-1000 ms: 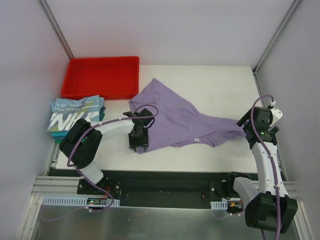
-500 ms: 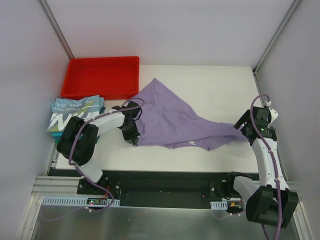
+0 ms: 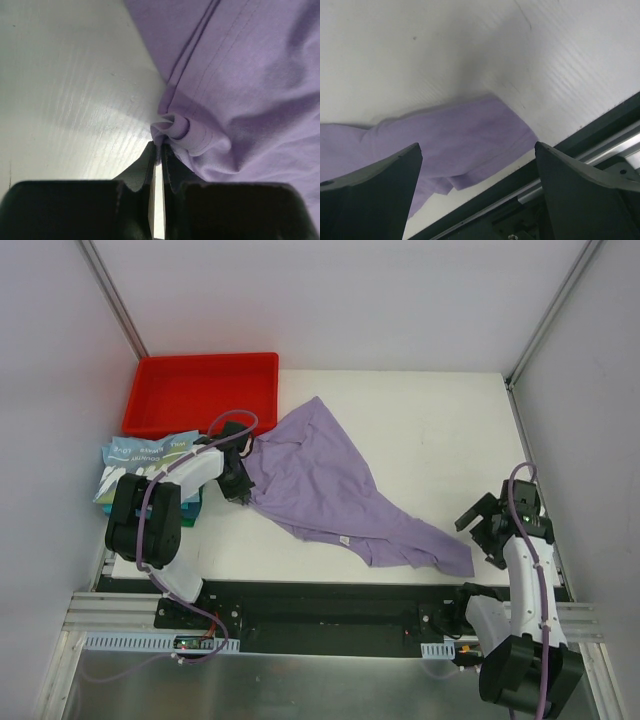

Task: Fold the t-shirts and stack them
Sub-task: Flatten out the tshirt

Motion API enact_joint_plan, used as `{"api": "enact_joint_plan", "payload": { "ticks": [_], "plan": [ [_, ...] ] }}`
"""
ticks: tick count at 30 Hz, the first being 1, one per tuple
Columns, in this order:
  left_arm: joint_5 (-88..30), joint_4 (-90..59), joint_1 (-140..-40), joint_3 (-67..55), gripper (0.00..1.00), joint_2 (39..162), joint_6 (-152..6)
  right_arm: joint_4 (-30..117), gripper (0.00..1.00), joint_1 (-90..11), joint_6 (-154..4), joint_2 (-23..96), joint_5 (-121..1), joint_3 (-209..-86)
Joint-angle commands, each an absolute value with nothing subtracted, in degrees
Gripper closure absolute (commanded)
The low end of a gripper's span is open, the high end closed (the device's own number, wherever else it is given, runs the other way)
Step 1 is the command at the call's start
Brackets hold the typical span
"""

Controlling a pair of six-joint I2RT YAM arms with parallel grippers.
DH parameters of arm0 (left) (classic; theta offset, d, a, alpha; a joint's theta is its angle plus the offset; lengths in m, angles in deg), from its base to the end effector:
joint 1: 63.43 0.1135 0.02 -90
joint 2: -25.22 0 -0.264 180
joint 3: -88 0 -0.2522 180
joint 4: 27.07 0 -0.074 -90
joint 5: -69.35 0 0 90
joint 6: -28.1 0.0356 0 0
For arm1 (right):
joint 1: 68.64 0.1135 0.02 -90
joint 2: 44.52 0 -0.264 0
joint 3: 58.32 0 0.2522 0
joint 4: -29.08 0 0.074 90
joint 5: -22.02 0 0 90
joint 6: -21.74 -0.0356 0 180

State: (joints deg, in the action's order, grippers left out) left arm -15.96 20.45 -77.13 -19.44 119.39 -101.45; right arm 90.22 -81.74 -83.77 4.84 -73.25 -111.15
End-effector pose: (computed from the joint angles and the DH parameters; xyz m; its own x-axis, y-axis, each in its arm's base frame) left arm 0.3045 -0.0712 0.1816 -0.8323 -0.4503 -0.3233 -0.4179 0.8929 -0.1679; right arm 0.1535 -0.0391 0.2366 -0.7199 0.4409 -0.5361 0.4836 0.8726 0.0682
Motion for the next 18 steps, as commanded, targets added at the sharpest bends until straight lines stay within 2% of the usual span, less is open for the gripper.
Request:
{"api": "enact_joint_plan", "payload": {
  "ticks": [1, 3, 7, 8, 10, 13, 14, 18],
  "plan": [
    [-15.82, 20.36, -77.32, -19.53, 1.00, 116.37, -98.64, 95.58, 0.02, -82.53, -92.42, 2.68, -66.42, -106.54],
    [-15.38, 20.01, -77.32, -19.97, 1.00, 116.45, -98.29, 95.06, 0.01, -82.53, -94.71, 3.20, -64.91, -104.78],
    [-15.46, 19.74, -77.23, -19.71, 1.00, 117.50, -98.02, 92.51, 0.11, -82.53, -97.61, 4.87, -67.53, -102.67],
    [-15.64, 19.83, -77.23, -19.62, 1.00, 117.68, -97.94, 91.02, 0.14, -82.61, -98.14, 5.13, -67.62, -101.97],
    [-15.82, 19.74, -77.23, -19.53, 1.00, 118.12, -97.93, 89.52, 0.27, -82.79, -97.88, 5.84, -69.54, -101.17],
    [-15.90, 19.83, -77.23, -19.44, 1.00, 118.12, -97.85, 89.52, 0.35, -82.97, -96.48, 7.68, -71.83, -100.99],
    [-15.90, 19.74, -77.23, -19.44, 1.00, 118.12, -97.76, 89.34, 0.40, -83.05, -96.21, 8.47, -72.37, -100.91],
    [-16.34, 19.74, -77.23, -18.83, 1.00, 118.48, -97.67, 85.66, 0.44, -83.14, -95.95, 12.33, -71.06, -99.85]
  ]
}}
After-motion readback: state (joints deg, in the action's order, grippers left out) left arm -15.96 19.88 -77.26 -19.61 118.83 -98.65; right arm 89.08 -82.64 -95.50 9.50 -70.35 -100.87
